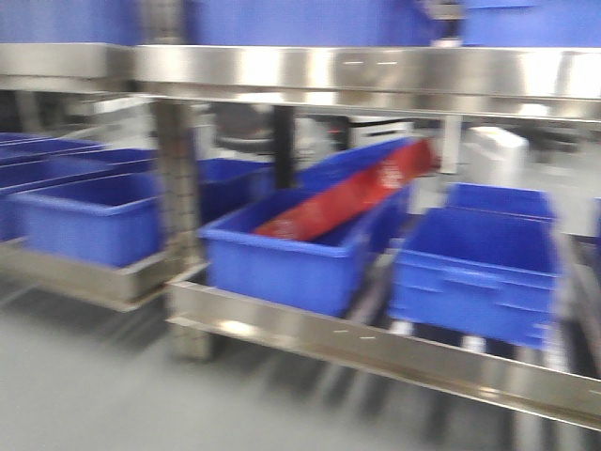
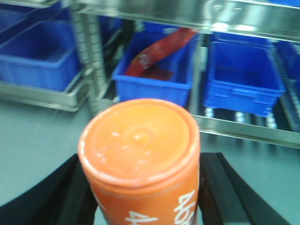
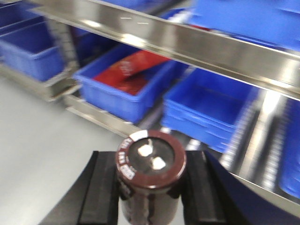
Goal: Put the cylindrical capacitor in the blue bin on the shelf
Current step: 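Drive the base up to the shelf of blue bins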
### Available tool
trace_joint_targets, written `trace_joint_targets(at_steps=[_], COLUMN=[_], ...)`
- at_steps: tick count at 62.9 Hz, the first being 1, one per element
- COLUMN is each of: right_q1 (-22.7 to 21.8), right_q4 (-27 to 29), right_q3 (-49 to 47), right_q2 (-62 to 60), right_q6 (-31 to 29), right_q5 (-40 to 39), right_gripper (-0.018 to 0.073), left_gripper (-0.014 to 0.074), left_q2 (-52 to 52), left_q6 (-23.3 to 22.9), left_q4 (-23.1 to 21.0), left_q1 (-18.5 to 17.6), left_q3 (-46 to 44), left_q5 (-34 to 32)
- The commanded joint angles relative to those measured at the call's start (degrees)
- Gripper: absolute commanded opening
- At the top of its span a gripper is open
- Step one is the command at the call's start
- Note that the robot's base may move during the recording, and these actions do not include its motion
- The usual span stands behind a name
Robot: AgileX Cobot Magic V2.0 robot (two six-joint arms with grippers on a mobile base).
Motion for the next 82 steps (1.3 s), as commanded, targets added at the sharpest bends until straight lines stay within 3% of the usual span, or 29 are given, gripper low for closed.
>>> trace_joint_targets(at_steps=[1,82], right_q1=[0.1,0.1], right_q4=[-0.2,-0.2], right_q3=[-0.3,-0.3], right_q2=[-0.3,-0.3], right_q6=[-0.2,-0.2], right_q5=[-1.4,-1.4], right_gripper=[-0.0162,-0.0162], left_gripper=[-0.0111,-0.0111], left_q2=[-0.2,-0.2], left_q6=[0.0,0.0], left_q4=[-0.3,-0.3], left_q1=[-0.3,-0.3], left_q3=[-0.5,-0.5], left_q5=[-1.2,-1.2])
